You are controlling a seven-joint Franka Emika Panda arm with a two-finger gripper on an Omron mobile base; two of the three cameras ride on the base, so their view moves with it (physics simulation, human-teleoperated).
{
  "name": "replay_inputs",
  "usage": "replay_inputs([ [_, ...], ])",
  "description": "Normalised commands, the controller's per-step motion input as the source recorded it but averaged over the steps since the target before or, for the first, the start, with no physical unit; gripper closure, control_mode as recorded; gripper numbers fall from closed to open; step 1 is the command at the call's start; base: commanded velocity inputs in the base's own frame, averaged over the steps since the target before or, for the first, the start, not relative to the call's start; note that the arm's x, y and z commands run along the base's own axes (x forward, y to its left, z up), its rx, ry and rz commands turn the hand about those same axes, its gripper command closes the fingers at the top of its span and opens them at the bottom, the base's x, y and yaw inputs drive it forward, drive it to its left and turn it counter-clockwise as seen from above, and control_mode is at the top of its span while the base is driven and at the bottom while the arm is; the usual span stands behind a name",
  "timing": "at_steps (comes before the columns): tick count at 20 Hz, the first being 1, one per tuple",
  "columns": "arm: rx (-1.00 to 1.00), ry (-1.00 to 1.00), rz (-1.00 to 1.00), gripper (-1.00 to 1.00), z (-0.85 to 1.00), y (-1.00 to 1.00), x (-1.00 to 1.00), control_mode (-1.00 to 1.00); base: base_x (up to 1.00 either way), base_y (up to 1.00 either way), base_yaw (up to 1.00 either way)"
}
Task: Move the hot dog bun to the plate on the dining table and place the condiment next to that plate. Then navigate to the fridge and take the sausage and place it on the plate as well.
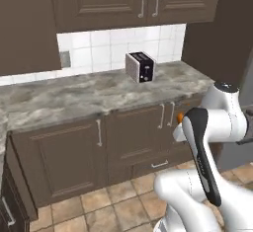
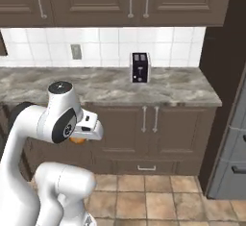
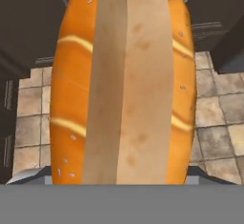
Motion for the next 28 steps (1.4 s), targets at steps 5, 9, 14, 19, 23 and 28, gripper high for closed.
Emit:
replay_inputs([
  [5,0.0,0.0,0.0,1.0,0.0,0.0,0.0,1.0,-0.11,0.0,-0.99],
  [9,0.0,0.0,0.0,1.0,0.0,0.0,0.0,1.0,-0.14,0.0,-0.97],
  [14,0.0,0.0,0.0,1.0,0.0,0.0,0.0,1.0,-0.07,0.0,-0.95],
  [19,0.0,0.0,0.0,1.0,0.0,0.0,0.0,1.0,0.0,0.0,-0.88],
  [23,0.0,0.0,0.0,1.0,0.0,0.0,0.0,1.0,0.02,-0.03,-0.77],
  [28,0.0,0.0,0.0,1.0,0.0,0.0,0.0,1.0,0.28,-0.06,-0.65],
])
